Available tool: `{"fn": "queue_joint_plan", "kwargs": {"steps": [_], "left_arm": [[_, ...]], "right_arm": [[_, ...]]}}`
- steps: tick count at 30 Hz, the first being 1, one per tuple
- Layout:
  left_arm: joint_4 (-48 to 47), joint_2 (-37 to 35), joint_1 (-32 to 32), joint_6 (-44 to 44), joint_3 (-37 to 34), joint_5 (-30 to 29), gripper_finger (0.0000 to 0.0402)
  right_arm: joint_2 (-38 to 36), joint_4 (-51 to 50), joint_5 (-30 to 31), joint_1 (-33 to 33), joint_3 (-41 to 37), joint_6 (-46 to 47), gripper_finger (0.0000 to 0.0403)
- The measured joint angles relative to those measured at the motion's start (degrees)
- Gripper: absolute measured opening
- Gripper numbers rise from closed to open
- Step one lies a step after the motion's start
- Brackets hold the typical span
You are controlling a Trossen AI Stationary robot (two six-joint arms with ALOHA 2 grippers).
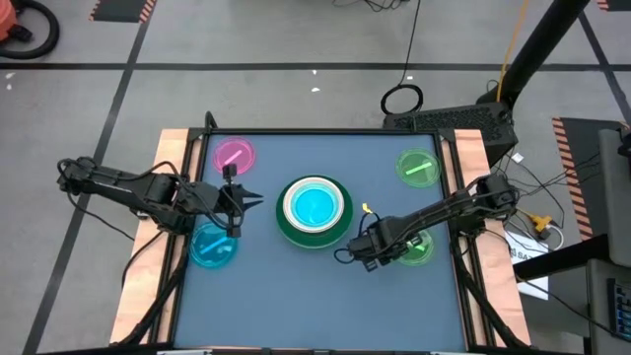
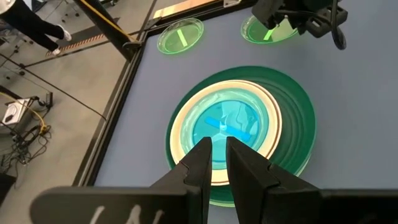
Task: Stack plastic plates
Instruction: Stack the bottom transparent green plate on top of the transparent blue plate
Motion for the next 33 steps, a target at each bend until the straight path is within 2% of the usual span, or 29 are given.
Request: {"fn": "queue_joint_plan", "kwargs": {"steps": [9,16,28,33], "left_arm": [[-0.04,0.00,0.00,-0.09,0.02,-0.01,0.0056],[-0.11,0.00,0.00,-0.35,0.04,0.00,0.0056],[-0.15,0.00,0.00,-0.35,0.04,0.00,0.0056],[-0.15,0.00,0.00,-0.35,0.04,-0.01,0.0056]], "right_arm": [[1.89,-0.02,4.25,-0.02,0.00,-0.53,0.0098],[3.54,0.15,4.51,-0.02,-0.02,-1.97,0.0094],[3.78,0.63,4.52,-0.02,-0.02,-3.16,0.0012],[3.75,0.69,4.49,-0.02,-0.02,-3.88,0.0005]]}}
